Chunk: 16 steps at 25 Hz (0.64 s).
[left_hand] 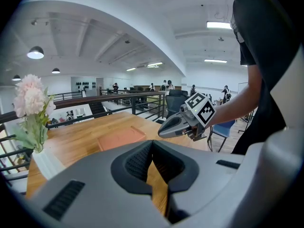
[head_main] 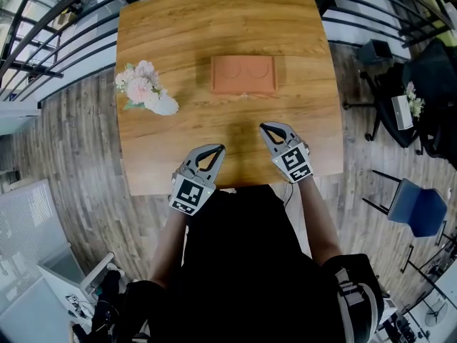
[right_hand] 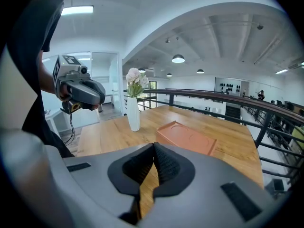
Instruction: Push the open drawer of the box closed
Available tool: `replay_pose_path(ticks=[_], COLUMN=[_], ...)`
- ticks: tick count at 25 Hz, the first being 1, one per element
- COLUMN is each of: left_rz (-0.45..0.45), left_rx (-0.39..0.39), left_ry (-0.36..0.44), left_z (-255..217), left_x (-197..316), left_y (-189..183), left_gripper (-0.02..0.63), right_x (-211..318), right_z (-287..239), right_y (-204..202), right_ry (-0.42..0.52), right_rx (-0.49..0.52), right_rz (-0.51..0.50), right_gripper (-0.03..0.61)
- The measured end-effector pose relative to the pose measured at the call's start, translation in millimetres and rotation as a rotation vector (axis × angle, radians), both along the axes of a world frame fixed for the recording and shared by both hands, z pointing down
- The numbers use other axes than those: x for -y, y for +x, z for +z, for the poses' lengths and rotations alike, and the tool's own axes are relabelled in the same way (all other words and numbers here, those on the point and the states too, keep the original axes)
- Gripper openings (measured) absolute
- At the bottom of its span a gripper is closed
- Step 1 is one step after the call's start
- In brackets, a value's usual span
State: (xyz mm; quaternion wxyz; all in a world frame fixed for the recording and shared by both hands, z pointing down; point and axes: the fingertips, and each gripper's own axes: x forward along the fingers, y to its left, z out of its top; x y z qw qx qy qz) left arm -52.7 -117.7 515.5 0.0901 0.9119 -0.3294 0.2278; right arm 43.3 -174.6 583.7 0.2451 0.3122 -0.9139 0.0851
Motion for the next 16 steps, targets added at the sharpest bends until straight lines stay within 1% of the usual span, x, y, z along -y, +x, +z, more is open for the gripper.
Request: replay_pose_path(ticks=[16], left_rz=[0.001], left_rx=[0.006], left_ry=[0.001], left_z=[2.5], left_x=[0.5], left_y=[-4.5], left_gripper=[0.021], right_x=[-1.3], right_z=[0.9], right_y=[-3.7], right_ry=[-0.003], right_rx=[0.006], right_rz=[0.008], right_gripper=[0.015])
